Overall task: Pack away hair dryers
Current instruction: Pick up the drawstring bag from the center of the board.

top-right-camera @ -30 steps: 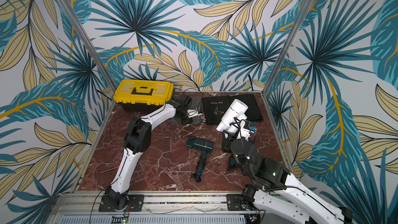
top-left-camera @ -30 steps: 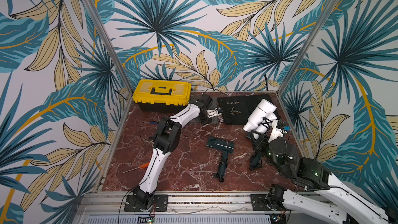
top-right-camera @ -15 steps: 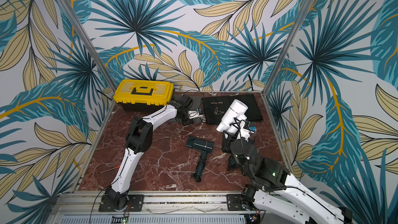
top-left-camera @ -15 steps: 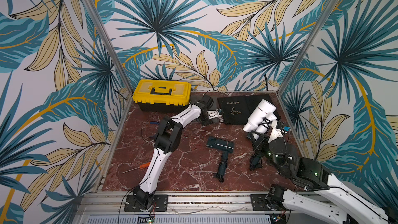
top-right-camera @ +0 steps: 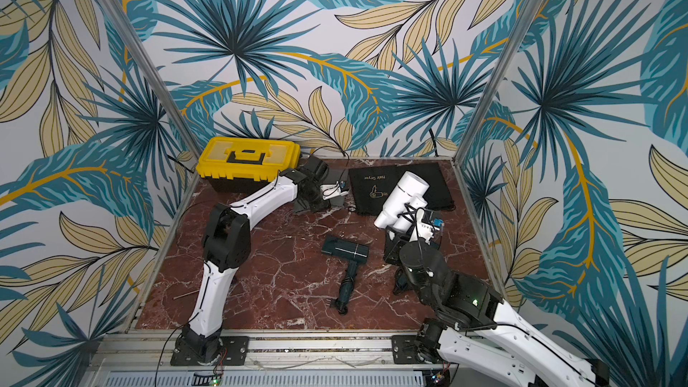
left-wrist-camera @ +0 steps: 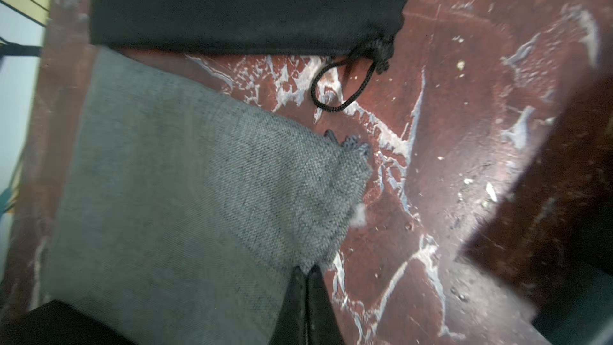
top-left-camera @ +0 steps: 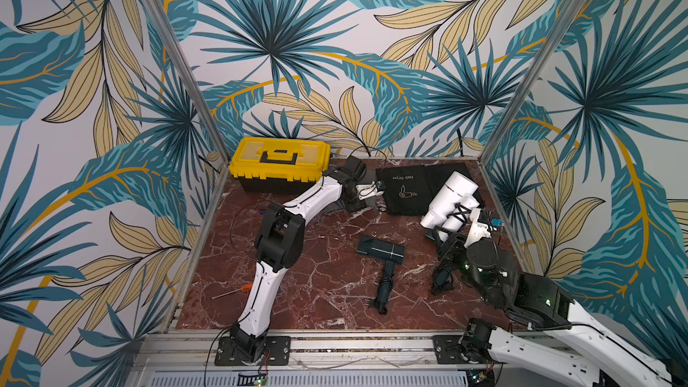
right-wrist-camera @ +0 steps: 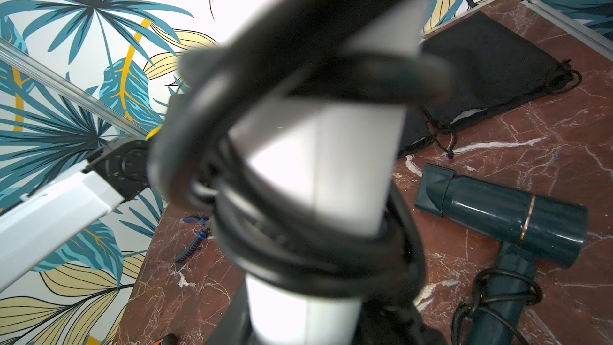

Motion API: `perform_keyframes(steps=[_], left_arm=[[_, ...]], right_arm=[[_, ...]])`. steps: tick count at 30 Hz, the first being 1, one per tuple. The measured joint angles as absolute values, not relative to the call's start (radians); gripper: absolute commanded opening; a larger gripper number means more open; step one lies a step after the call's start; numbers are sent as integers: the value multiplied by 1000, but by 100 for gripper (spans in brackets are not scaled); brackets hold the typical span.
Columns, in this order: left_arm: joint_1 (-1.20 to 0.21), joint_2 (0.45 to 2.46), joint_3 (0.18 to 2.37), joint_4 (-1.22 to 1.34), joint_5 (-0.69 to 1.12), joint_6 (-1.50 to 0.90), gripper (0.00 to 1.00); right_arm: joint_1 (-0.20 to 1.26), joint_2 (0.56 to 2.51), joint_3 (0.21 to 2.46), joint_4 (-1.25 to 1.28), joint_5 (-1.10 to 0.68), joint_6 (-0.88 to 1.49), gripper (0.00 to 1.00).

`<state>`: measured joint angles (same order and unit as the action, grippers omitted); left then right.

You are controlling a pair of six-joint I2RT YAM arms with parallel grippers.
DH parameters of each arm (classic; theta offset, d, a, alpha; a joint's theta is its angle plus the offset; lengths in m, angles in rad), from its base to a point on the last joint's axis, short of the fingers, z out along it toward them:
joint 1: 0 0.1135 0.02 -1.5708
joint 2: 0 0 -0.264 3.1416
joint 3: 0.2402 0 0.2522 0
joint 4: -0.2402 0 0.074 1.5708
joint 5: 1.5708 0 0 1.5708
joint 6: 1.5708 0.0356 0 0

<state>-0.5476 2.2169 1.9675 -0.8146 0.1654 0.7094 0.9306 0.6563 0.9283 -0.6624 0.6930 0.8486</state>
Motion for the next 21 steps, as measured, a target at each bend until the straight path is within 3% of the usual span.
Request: perform_keyframes(steps=[7, 21], left_arm=[[-548, 2043, 1869, -874, 201, 661, 0], [-548, 1647, 1344, -982, 179, 591, 0]], right_arm=[[931, 676, 929, -662, 672, 825, 0], [931, 764, 942, -648, 624, 771, 0]])
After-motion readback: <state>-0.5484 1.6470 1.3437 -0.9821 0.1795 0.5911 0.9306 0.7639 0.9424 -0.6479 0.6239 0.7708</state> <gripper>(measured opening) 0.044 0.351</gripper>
